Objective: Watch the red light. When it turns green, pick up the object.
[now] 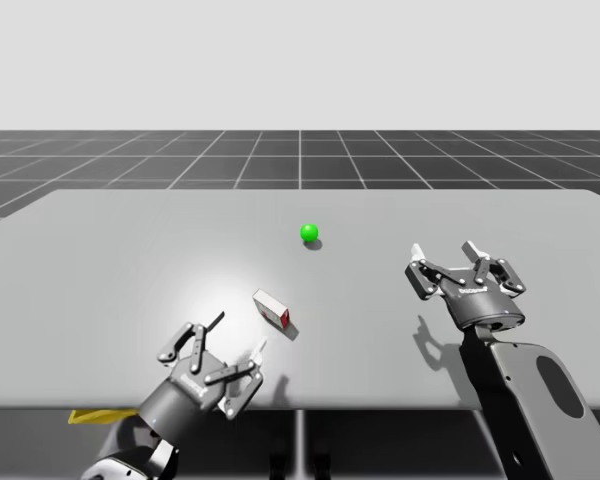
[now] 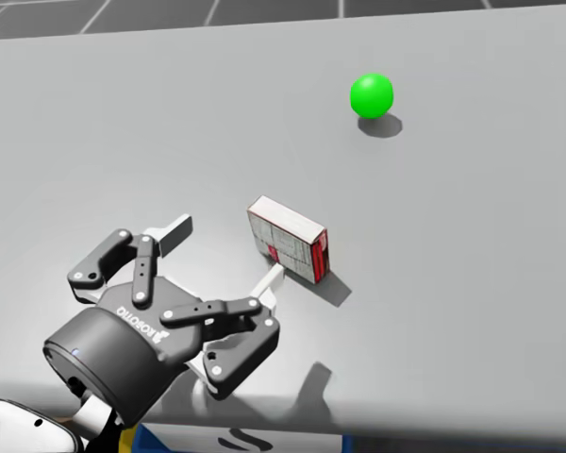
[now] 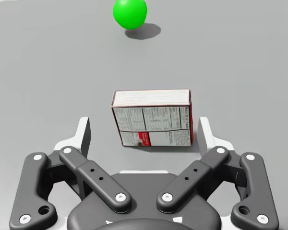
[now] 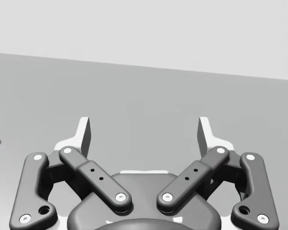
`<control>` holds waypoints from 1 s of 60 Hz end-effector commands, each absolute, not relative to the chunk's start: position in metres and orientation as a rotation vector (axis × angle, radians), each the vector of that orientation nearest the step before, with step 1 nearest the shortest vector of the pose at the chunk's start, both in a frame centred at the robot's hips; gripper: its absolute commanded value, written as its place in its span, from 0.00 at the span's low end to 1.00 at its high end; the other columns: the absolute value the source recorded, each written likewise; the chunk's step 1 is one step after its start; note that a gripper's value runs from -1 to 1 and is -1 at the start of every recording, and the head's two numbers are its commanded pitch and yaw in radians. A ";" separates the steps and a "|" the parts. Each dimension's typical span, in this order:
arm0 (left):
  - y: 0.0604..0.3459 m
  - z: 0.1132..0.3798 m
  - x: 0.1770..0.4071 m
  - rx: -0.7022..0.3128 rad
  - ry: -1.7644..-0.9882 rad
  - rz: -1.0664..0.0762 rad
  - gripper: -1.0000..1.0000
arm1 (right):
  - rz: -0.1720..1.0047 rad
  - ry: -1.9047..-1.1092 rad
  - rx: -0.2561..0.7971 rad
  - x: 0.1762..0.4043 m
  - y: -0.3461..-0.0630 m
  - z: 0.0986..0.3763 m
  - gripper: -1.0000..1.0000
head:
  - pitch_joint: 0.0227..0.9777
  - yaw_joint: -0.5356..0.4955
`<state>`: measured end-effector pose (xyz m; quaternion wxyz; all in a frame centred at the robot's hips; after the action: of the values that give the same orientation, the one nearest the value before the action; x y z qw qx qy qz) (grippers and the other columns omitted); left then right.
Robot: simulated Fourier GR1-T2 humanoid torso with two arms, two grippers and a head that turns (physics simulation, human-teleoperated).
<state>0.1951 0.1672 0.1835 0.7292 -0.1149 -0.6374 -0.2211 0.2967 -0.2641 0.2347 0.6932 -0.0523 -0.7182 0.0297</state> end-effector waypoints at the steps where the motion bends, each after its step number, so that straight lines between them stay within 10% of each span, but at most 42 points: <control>1: 0.160 0.157 0.195 -0.276 -1.357 -0.482 0.00 | 0.069 -1.604 -0.121 0.297 -0.264 0.234 0.00 | 0.87 0.65; 60: 0.120 0.145 0.275 -0.279 -1.251 -0.380 0.00 | 0.076 -1.611 -0.125 0.299 -0.265 0.233 0.00 | 0.87 0.65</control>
<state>0.2663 0.1231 0.1475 0.7795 -0.1331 -0.5851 -0.1798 0.2981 -0.2645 0.2335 0.6909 -0.0562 -0.7200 0.0331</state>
